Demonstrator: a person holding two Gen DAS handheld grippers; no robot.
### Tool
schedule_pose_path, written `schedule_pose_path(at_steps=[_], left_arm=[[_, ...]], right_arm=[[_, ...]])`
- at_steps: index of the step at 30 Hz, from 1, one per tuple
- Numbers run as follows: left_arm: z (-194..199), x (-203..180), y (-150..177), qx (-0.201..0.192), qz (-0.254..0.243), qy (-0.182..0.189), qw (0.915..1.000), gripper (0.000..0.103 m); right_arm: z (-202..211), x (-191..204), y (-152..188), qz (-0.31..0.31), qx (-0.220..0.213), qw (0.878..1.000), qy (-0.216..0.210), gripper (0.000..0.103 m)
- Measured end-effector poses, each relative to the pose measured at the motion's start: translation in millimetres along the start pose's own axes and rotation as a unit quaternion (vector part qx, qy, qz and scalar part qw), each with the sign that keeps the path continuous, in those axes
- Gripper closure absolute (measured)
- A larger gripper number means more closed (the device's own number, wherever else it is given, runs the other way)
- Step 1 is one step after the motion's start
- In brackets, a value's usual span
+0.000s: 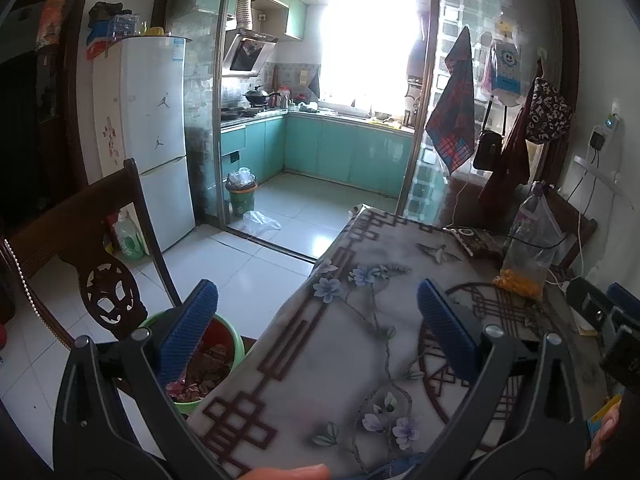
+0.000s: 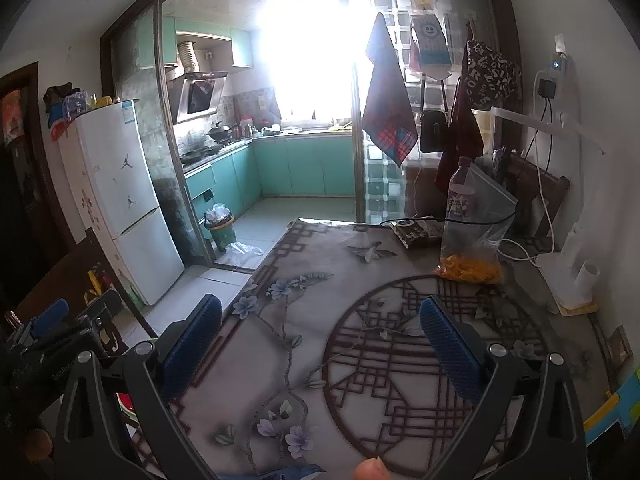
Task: Collect trash
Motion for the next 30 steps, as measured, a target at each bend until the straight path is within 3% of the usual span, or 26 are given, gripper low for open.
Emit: schedule_pose_path(at_steps=[30], left_arm=[[-3.8,-3.9,1.7,0.008,-0.007,-0.001,0.9999,0.005]], right_arm=[[0.5,-6.6,0.2,-0.002,0.003,1.0,0.011,0.007]])
Point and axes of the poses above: each gripper's, at about its wrist camera, not at the fingertips, and z roughly against the way its jaws point, x to its left, y to its underside, the point moved 1 cm from there along -z, roughly the way its jaws point, and after that the axes turned 7 degrees about y, right-handed, at the moved point
